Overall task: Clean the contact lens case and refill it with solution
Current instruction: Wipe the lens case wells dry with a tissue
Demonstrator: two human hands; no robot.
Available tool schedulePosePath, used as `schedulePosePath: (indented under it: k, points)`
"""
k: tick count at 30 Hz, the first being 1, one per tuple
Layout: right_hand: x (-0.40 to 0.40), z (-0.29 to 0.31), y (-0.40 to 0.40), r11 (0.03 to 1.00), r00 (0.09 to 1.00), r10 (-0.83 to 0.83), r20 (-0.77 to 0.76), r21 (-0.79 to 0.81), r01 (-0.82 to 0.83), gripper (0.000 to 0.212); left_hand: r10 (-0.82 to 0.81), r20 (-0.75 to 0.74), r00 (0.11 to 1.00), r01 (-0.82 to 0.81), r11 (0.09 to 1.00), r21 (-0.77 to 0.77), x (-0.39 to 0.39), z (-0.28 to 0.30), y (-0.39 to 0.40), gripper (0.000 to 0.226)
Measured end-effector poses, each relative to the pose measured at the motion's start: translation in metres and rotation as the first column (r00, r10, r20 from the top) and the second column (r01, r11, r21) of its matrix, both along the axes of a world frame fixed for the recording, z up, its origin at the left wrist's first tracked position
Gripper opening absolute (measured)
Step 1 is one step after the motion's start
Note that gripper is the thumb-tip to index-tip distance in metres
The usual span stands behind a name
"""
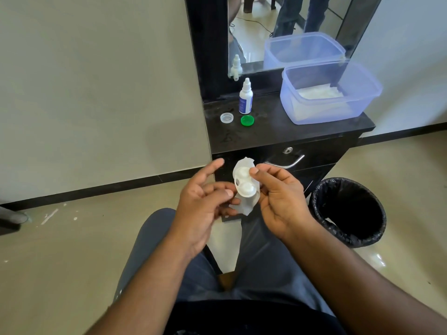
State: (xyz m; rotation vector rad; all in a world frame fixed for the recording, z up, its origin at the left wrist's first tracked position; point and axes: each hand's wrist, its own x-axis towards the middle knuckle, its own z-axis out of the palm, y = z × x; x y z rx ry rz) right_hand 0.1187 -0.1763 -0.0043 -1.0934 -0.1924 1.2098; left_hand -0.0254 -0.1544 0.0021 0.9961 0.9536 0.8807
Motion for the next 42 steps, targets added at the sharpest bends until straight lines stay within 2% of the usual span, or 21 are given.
schedulePosePath:
  k: [1, 3, 7, 10, 12, 16, 19, 22, 25, 26, 28, 30, 31, 33, 34, 36, 39, 40, 42]
  points:
    - [0.0, -0.001, -0.001, 1.0, 1.0, 0.004, 0.019, 0.005, -0.004, 0.009, 0.017, 0.131, 0.991, 0.01, 0.98, -0.198, 0.001, 0.001, -0.004, 0.043]
    - [0.0, -0.003, -0.002, 0.999, 0.997, 0.028, 0.076, 0.016, -0.029, 0.011, 0.042, 0.167, 0.985, 0.019, 0.937, -0.349, 0.001, 0.002, -0.007, 0.026]
    - [0.0, 0.0, -0.008, 0.991, 0.952, 0.098, 0.289, 0.064, -0.121, 0.013, 0.029, 0.012, 1.0, -0.022, 0.926, -0.377, 0.003, 0.002, -0.006, 0.017]
    - [0.0, 0.002, -0.01, 0.984, 0.934, 0.129, 0.333, 0.07, -0.161, 0.016, 0.071, -0.051, 0.996, -0.084, 0.932, -0.353, 0.002, 0.003, -0.005, 0.01]
    - [0.004, -0.001, -0.009, 0.987, 0.962, 0.116, 0.245, 0.076, -0.139, 0.017, 0.137, -0.105, 0.985, -0.16, 0.954, -0.254, 0.0, 0.002, -0.005, 0.004]
    - [0.019, -0.004, -0.003, 0.991, 0.99, 0.121, -0.079, 0.07, -0.116, 0.026, 0.206, -0.269, 0.941, -0.223, 0.974, -0.033, -0.003, 0.0, -0.007, 0.004]
    - [0.022, -0.003, -0.001, 0.995, 0.96, 0.101, -0.263, 0.046, -0.092, 0.023, 0.212, -0.298, 0.931, -0.222, 0.975, 0.0, -0.003, 0.001, -0.008, 0.005]
    - [0.017, 0.001, -0.001, 0.995, 0.936, 0.098, -0.337, 0.014, -0.099, 0.015, 0.195, -0.314, 0.929, -0.205, 0.979, -0.001, -0.002, 0.001, -0.008, 0.004]
    - [0.011, 0.005, 0.003, 0.99, 0.953, 0.138, -0.268, 0.001, -0.143, 0.012, 0.193, -0.322, 0.927, -0.198, 0.98, 0.016, -0.001, 0.003, -0.008, 0.003]
    - [0.009, 0.006, 0.004, 0.99, 0.97, 0.139, -0.198, 0.008, -0.141, 0.01, 0.197, -0.323, 0.926, -0.199, 0.98, 0.026, -0.001, 0.004, -0.008, 0.003]
    - [0.005, 0.008, 0.006, 0.989, 0.987, 0.141, 0.075, 0.03, -0.144, 0.013, 0.212, -0.318, 0.924, -0.208, 0.977, 0.046, -0.001, 0.005, -0.008, 0.002]
    - [0.001, 0.01, 0.005, 0.98, 0.897, 0.154, 0.414, 0.051, -0.192, 0.022, 0.238, -0.301, 0.924, -0.231, 0.971, 0.059, -0.001, 0.006, -0.009, 0.003]
    - [-0.001, 0.011, 0.003, 0.972, 0.805, 0.154, 0.573, 0.056, -0.226, 0.025, 0.253, -0.294, 0.922, -0.245, 0.967, 0.065, -0.001, 0.006, -0.009, 0.004]
    - [-0.006, 0.01, -0.001, 0.947, 0.54, 0.136, 0.831, 0.051, -0.316, 0.023, 0.275, -0.288, 0.917, -0.262, 0.961, 0.082, 0.0, 0.004, -0.009, 0.006]
    - [-0.009, 0.009, -0.002, 0.933, 0.405, 0.11, 0.908, 0.045, -0.356, 0.02, 0.281, -0.289, 0.915, -0.265, 0.96, 0.096, 0.0, 0.004, -0.01, 0.007]
    - [-0.013, 0.006, -0.003, 0.919, 0.206, 0.036, 0.978, 0.049, -0.39, 0.015, 0.281, -0.302, 0.911, -0.25, 0.958, 0.138, 0.0, 0.002, -0.01, 0.008]
    - [-0.012, -0.001, -0.004, 0.882, -0.054, -0.076, 0.996, 0.042, -0.47, 0.017, 0.271, -0.328, 0.905, -0.217, 0.957, 0.193, 0.0, 0.001, -0.011, 0.011]
    - [-0.009, -0.004, -0.004, 0.869, -0.127, -0.096, 0.987, 0.021, -0.495, 0.018, 0.266, -0.331, 0.905, -0.208, 0.957, 0.202, -0.001, 0.001, -0.011, 0.011]
    - [-0.005, -0.007, -0.005, 0.869, -0.2, -0.102, 0.974, -0.01, -0.495, 0.02, 0.259, -0.338, 0.905, -0.19, 0.956, 0.222, -0.002, 0.002, -0.011, 0.011]
